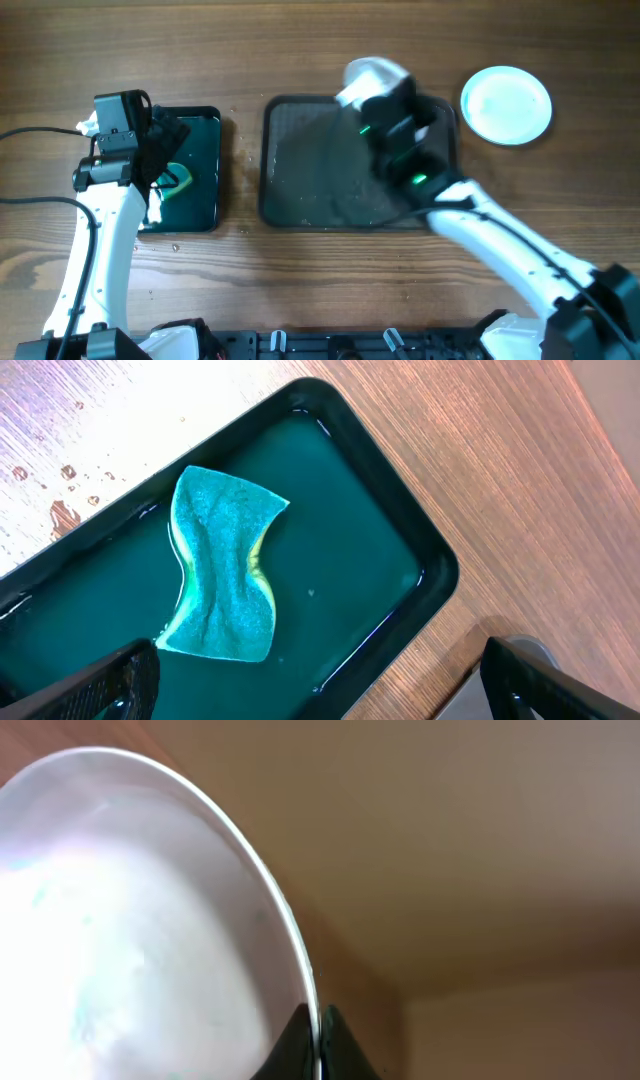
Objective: Clean dirty plates on tray and stack at the side
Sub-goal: 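Lift the last plate with the right gripper and stack it on the pile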
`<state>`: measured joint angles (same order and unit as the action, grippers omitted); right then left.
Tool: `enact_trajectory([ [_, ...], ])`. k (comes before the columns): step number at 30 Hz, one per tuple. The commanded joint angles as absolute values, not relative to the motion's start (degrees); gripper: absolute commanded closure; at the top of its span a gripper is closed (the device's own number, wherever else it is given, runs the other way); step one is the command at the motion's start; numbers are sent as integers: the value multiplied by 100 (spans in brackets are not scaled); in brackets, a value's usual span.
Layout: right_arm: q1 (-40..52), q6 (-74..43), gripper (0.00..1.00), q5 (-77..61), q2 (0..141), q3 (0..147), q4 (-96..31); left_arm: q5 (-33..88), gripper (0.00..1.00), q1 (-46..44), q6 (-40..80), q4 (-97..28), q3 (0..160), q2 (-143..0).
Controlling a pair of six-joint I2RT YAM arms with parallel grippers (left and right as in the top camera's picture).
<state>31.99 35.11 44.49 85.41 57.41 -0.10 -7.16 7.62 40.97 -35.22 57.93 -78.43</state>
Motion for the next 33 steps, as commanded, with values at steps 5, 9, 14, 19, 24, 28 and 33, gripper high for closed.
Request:
enact_trajectory([
  [5, -499, -1516, 96, -604, 8676, 5811, -604, -687, 0, 779, 4069, -3524, 5861, -7848],
  [9, -1763, -2397, 96, -679, 9253, 5811, -412, -687, 0, 779, 4069, -3522, 5861, -7848],
  [14, -2300, -2460, 96, -598, 10141, 5811, -82, -687, 0, 779, 4069, -3522, 5861, -7848],
  [19, -2333, -2421, 86, -576, 10451, 5811, 172, -687, 0, 779, 4069, -3522, 5861, -7848],
  [24, -2333, -2324, 16, -580, 10335, 5813, 121, -687, 0, 779, 4069, -3522, 5861, -7848],
  [28, -2333, -2053, 0, -510, 9546, 5815, -432, -687, 0, 779, 4069, -3522, 5861, -7848],
  [33, -2206, -2123, 0, -427, 7762, 5808, -1994, -687, 0, 779, 4069, -3522, 5861, -7848],
])
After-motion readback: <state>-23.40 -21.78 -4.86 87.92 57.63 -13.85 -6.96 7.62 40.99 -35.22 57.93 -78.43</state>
